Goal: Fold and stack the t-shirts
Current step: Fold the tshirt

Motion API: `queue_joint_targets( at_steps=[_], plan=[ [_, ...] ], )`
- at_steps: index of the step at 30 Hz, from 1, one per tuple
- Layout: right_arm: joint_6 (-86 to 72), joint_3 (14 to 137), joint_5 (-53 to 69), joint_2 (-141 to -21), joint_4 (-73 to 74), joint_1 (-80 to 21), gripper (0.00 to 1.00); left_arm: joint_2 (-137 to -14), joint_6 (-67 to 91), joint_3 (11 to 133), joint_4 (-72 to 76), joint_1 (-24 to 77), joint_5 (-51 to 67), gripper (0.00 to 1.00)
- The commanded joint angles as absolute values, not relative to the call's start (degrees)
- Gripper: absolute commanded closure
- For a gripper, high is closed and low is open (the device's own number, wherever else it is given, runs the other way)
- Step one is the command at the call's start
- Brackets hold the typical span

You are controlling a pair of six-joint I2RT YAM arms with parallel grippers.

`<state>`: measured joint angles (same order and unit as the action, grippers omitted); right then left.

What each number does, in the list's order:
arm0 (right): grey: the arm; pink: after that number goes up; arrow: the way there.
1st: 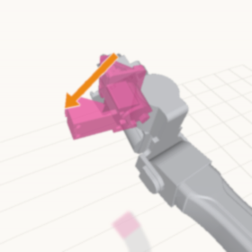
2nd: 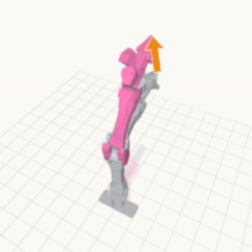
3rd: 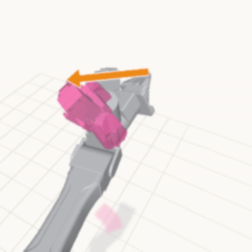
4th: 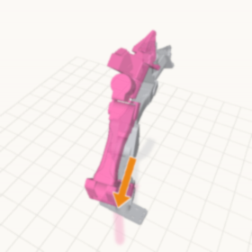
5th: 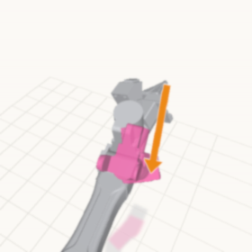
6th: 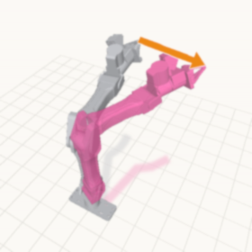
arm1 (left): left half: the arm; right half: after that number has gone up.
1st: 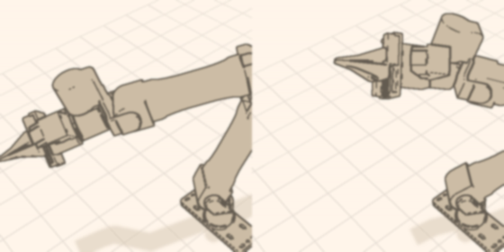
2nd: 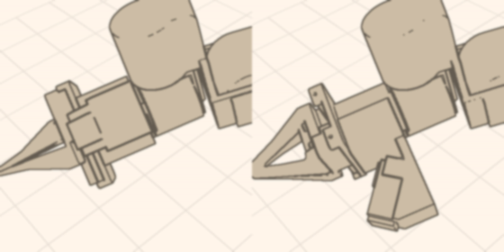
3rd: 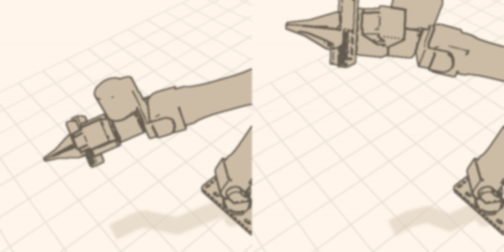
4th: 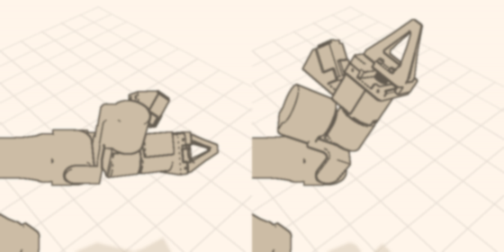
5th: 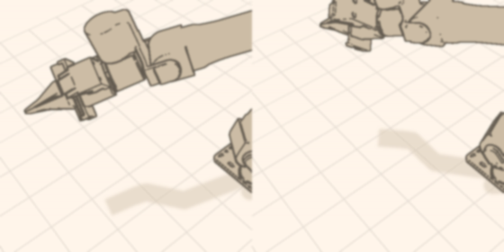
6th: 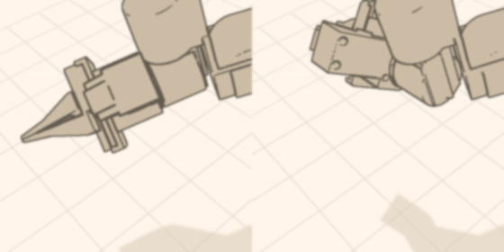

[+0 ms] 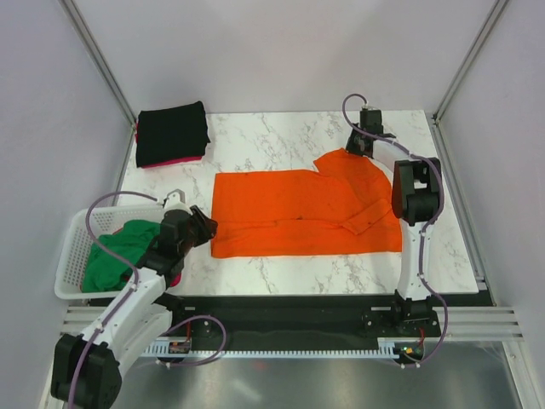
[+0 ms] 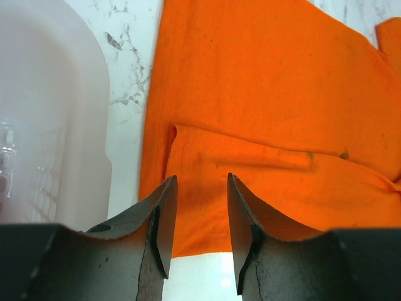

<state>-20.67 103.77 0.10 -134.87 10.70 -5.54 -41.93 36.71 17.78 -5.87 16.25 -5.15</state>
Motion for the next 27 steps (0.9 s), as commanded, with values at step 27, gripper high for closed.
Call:
queue_joint_targets(
  at_steps=[27],
  plan=[
    [-32.4,70.1,7.9,-98.2,5.9,-8.8,1.00,-117.4,24.9,91.4,-29.3,10.5,-10.1,0.48]
  ],
)
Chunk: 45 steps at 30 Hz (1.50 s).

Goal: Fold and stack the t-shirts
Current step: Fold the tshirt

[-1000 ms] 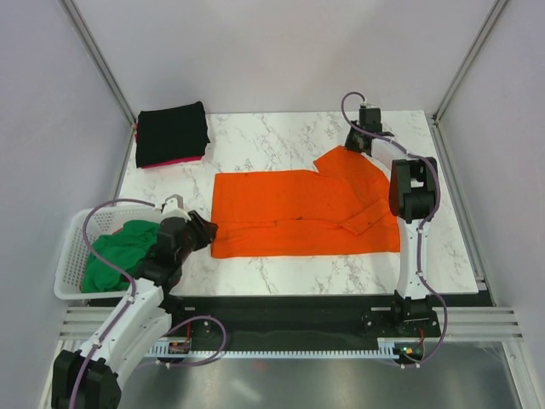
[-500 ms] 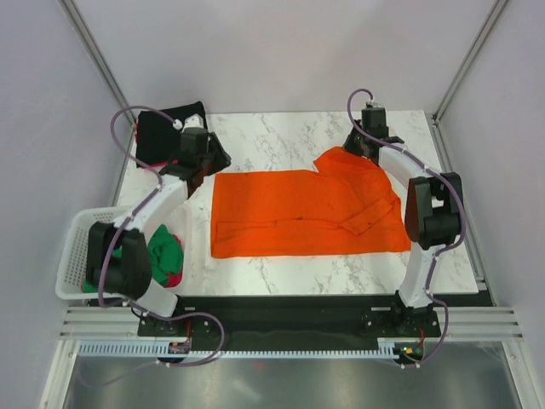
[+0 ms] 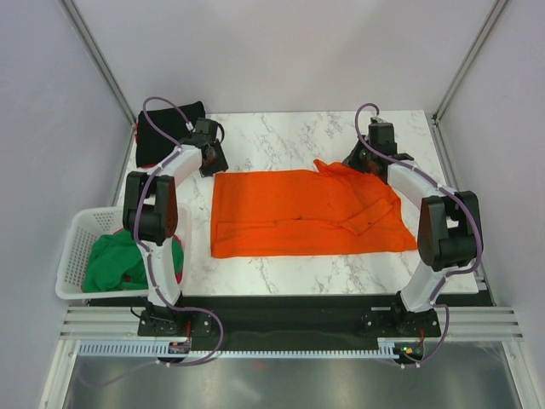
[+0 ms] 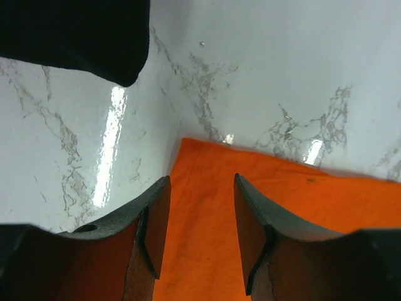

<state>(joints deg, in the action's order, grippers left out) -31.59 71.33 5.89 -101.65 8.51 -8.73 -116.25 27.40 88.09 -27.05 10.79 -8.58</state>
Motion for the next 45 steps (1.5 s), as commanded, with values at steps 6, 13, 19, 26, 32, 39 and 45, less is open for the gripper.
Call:
queue_joint_targets(
  at_steps=[6,13,19,26,32,39,45],
  plan=[
    [-32.0,69.2,8.8,-97.6,5.9,-8.8,1.00,-120.8,23.9,92.5,-29.4,8.5,-8.4,0.48],
    [-31.5,69.0,8.8,-97.9,6.0,-8.8,1.00,-124.7,24.8,94.2,-29.2,8.0,-5.5,0.50],
    [-30.7,68.2,8.2,-97.3,6.2,-8.9,1.00,-126.5,25.2,95.1,-28.7,7.9,-3.4,0.62],
    [-30.1,69.4,8.3,-99.1,7.6,-8.8,1.00,-125.1,26.1,93.2,-28.0,7.9,-2.4,0.74],
    [-29.7,70.0,8.0,-99.1,8.3,-8.6,1.00,-124.1,25.8,93.9,-27.6,7.9,-1.4,0.85],
    [-29.5,70.1,8.3,-98.1,9.3,-8.4,1.00,-122.0,25.5,93.7,-27.5,8.0,-1.0,0.98],
    [-29.5,70.8,9.6,-95.4,11.3,-8.0,1.00,-117.7,25.9,91.1,-27.6,8.0,-1.1,0.98]
  ],
)
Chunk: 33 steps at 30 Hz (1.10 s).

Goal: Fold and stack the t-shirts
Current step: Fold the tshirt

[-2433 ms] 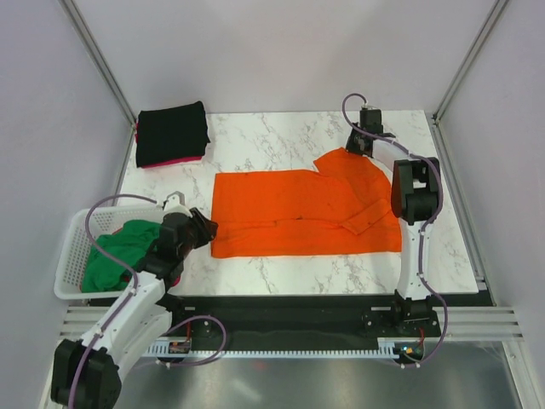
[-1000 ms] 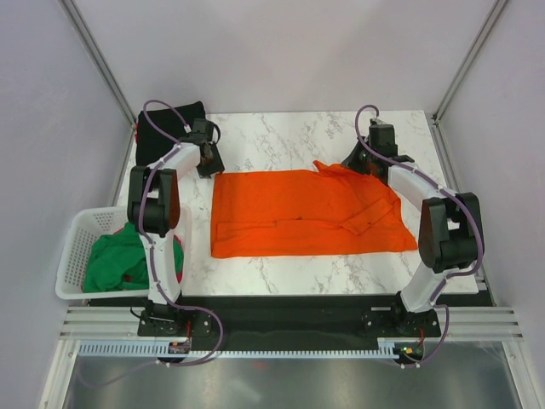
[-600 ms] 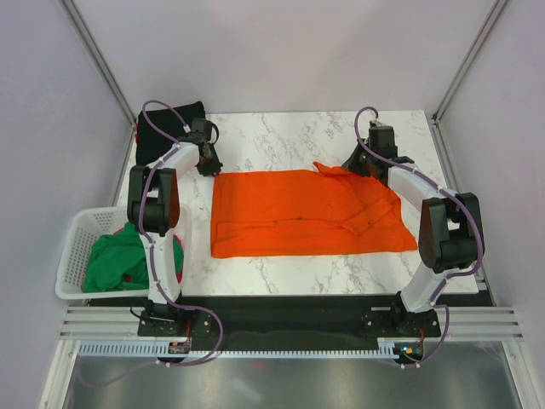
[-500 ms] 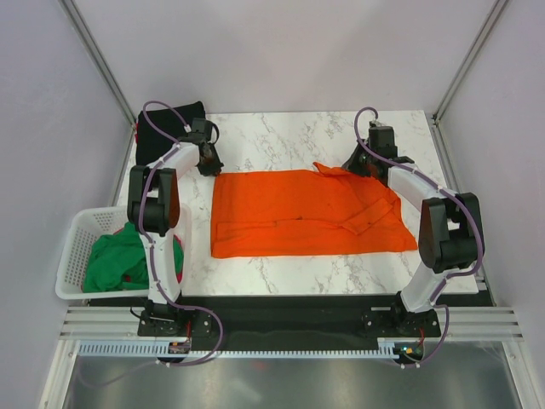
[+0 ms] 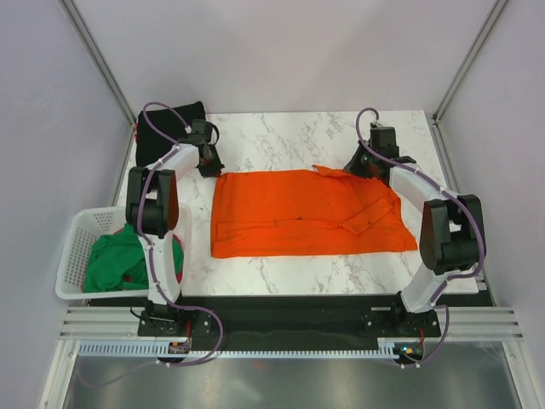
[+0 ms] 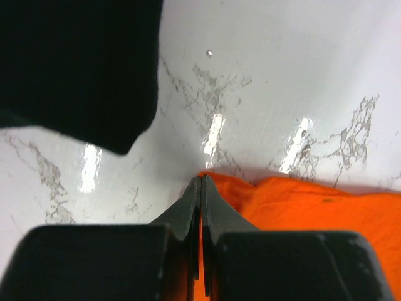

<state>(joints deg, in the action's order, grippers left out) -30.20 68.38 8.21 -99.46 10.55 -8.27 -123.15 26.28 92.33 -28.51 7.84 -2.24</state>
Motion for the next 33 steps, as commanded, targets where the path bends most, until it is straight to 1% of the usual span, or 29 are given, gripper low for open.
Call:
queue_joint_targets(
  at_steps=[1,10,15,22,23,28,33],
  plan=[
    [-29.4,70.6,9.8,-94.8,11.7,-8.0,1.00,-115.9,25.9,90.6,-27.5,8.0,-1.0,0.98],
    [-28.8,61.9,9.2,-84.3,16.3,-7.5,1.00,-104.3,27.5,79.2,-25.2,8.0,-1.8,0.98],
    [-29.4,56.5,5.5,-76.0,18.8,-6.5,1.00,-98.1,28.3,72.2,-23.6,8.1,-1.0,0.98],
    [-33.0,48.8,3.3,-65.1,22.9,-4.9,1.00,-90.9,28.8,64.9,-20.9,8.2,-0.2,0.98],
    [-33.4,48.0,3.4,-62.8,23.2,-4.6,1.00,-90.4,28.8,63.4,-20.7,8.2,1.3,0.98],
    [-34.5,43.9,4.9,-58.2,25.2,-2.4,1.00,-86.3,28.6,59.2,-19.5,8.3,1.7,0.98],
    [-34.5,42.5,5.6,-54.8,27.7,-0.7,1.00,-82.2,28.6,55.2,-18.9,8.5,1.3,0.98]
  ],
)
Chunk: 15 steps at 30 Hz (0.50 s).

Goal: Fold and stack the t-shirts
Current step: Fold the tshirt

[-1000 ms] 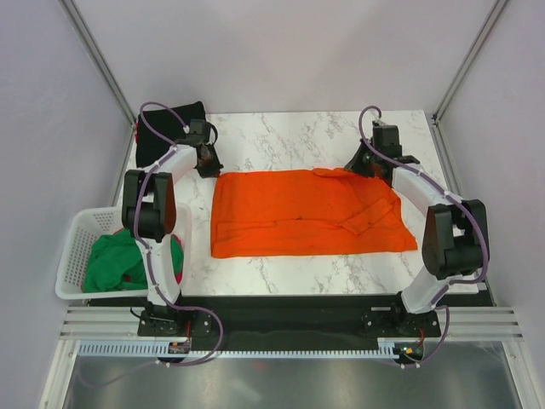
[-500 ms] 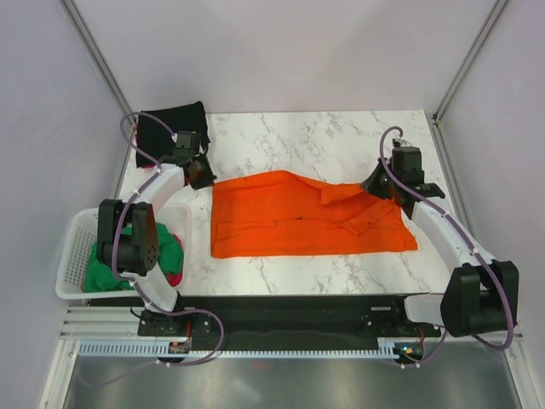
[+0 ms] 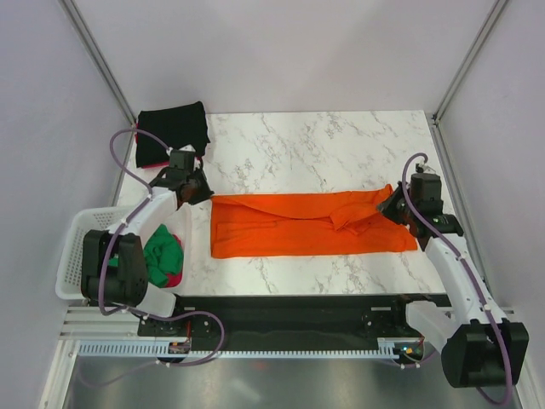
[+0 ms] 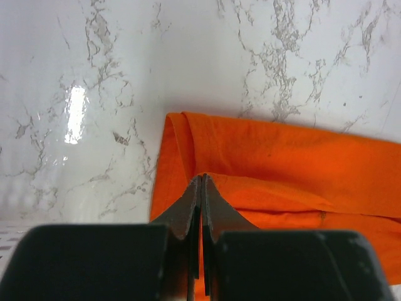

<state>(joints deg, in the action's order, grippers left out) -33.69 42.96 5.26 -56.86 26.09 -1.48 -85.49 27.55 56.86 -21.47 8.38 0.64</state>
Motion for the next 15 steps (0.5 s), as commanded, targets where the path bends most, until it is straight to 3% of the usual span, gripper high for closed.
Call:
queue_joint_targets(
  at_steps=[1,15],
  plan=[
    [-34.5,42.5,5.6,-54.4,28.6,-0.3,1.00,-81.7,28.6,54.7,-18.7,8.5,1.3,0.98],
    [-34.1,41.0,1.4,-47.5,34.5,3.8,1.00,-75.0,28.8,47.2,-17.6,9.1,2.3,0.96]
  ],
)
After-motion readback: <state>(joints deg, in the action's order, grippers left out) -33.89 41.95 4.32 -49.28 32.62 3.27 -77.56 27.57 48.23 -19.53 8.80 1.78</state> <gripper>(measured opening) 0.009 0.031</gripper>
